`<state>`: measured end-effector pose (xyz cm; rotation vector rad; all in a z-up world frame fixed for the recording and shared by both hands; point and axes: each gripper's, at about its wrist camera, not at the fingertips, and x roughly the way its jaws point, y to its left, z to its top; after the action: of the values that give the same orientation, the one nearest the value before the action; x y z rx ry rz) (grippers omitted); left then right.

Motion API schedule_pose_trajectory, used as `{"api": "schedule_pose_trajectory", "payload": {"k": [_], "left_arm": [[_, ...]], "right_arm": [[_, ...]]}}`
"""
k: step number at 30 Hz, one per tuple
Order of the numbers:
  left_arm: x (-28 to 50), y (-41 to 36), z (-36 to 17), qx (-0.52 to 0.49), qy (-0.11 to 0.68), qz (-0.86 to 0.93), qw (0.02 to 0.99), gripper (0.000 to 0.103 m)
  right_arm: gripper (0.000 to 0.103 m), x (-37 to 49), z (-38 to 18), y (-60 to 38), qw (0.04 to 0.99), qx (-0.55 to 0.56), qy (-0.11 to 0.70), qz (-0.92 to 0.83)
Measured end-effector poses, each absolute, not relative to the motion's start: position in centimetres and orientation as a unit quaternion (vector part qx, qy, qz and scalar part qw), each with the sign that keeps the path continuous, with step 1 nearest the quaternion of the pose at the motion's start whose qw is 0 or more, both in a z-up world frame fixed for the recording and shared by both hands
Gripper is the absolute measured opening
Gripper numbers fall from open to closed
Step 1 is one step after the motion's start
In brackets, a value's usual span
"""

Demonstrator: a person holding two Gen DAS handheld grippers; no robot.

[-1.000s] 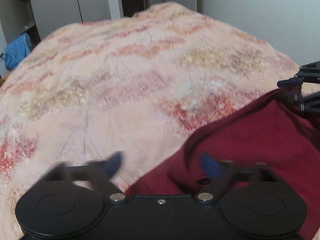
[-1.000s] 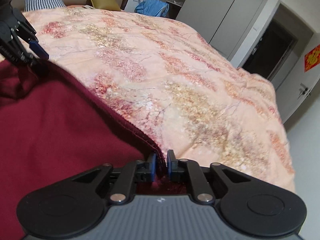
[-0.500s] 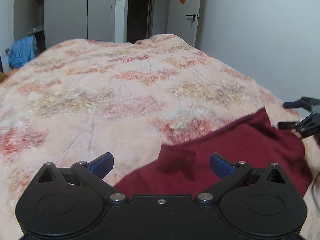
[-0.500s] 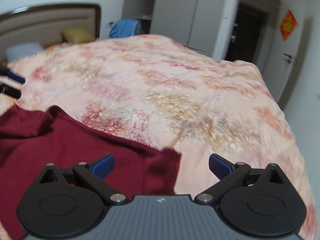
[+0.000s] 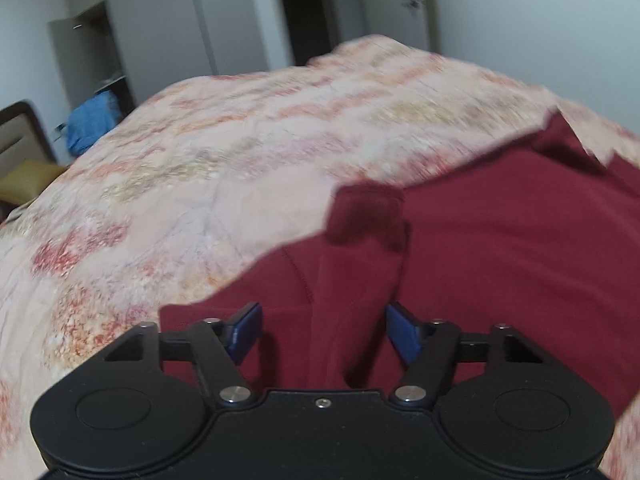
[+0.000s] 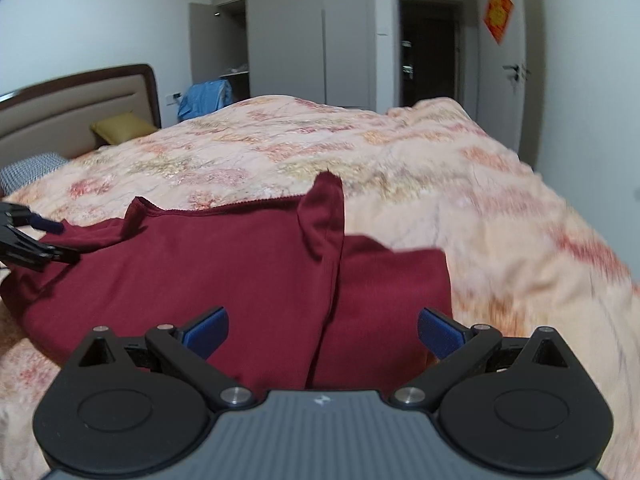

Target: Fold small clothes

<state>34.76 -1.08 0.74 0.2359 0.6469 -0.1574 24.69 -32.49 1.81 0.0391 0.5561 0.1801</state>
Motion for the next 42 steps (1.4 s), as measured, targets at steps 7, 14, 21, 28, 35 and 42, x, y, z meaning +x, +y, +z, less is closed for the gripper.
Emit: {"api": "schedule_pose_trajectory", "payload": {"k": [7,14,21,28,35,42], "left_arm": [[37.3,4.7,2.2,-0.008,0.33,0.064,0.942,0.071],[35.5,9.7,3.3,-0.103,0.312,0.078,0.941,0.091],[29.4,9.9,8.6,-0.1,0.225,0.08,0.966,0.102],[21.6,8.9,15.1,-0.091,0.176,0.129,0.972,0.102],[15.9,7.0,14.3,-0.095,0.176,0.107,0.974,0.102],[15.4,4.4,6.9,-0.118,0.23,0.05,0.965,0.102]], "right_arm": [[0.103,23.7,1.8,-32.5,0.957,0.033,0.276,0.087],[0.103,23.5,1.6,-31.8,0.958,0.034,0.272,0.087],[0.103,23.3,0.7,-31.6,0.956,0.059,0.275,0.085],[0.103,22.2,-0.2,-30.5,0.958,0.064,0.272,0.066],[0.103,20.4,-0.1,-29.7,0.967,0.028,0.251,0.032],[0.103,20.1,-1.5,-31.6,0.96,0.011,0.275,-0.054]]}}
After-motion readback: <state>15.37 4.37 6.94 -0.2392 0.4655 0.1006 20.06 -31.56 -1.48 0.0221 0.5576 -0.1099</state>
